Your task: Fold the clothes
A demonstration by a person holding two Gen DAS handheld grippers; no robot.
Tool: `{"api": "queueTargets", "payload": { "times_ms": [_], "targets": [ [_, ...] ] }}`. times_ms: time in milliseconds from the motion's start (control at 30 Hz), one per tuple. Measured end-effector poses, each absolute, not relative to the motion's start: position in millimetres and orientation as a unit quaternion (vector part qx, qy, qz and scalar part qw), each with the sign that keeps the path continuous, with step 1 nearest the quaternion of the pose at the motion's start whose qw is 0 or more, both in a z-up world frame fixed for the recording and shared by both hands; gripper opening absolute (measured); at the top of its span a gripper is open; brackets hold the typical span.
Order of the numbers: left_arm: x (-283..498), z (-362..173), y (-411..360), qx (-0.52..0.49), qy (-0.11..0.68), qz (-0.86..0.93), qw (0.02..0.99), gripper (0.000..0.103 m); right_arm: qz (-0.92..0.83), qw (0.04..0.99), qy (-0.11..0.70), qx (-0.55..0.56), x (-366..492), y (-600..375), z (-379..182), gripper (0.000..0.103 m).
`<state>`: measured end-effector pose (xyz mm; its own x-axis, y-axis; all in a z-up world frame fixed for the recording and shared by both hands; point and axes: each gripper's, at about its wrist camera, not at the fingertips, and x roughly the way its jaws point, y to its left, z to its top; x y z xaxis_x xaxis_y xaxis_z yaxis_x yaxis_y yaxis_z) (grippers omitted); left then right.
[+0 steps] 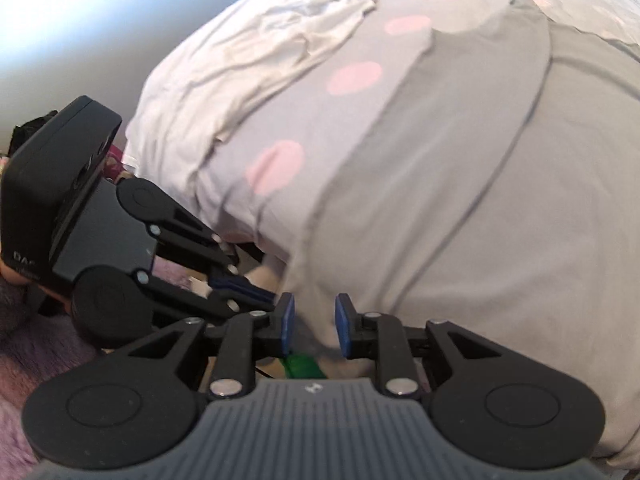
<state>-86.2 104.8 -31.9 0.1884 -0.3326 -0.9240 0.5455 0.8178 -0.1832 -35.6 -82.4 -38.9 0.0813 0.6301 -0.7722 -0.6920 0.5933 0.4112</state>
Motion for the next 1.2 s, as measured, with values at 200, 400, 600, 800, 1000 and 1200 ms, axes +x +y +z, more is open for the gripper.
{"api": "queueTargets", "payload": {
  "times_ms": [200, 400, 600, 800, 1000, 1200],
  "targets": [
    [-84.2, -28.2, 95.8, 0.088, 0.563, -0.301, 0.765, 0.002, 0.439, 0.731, 0.521, -0.027, -29.4, -67.6, -43.3, 0.032],
    [-81.8, -22.1, 100.0, 0.085, 0.558, -0.309, 0.766, 0.002, 0.427, 0.723, 0.542, -0.039, -24.4, -54.0, -57.3, 0.030],
    [-72.9, -11.8, 106.7, 0.091, 0.563, -0.321, 0.756, 0.002, 0.417, 0.717, 0.557, -0.030, -16.1, -54.9, -67.0, 0.007],
    [-44.8, 15.1, 128.5, 0.102, 0.574, -0.310, 0.751, 0.003, 0.418, 0.718, 0.555, -0.034, -13.3, -58.2, -62.0, 0.006],
    [14.6, 26.0, 159.9, 0.048, 0.561, -0.258, 0.785, 0.020, 0.426, 0.711, 0.559, -0.032, -11.3, -59.7, -56.6, 0.006],
    [84.7, -13.8, 176.0, -0.060, 0.538, -0.198, 0.817, 0.027, 0.439, 0.702, 0.561, -0.023, -8.4, -59.7, -54.7, 0.006]
  ]
}}
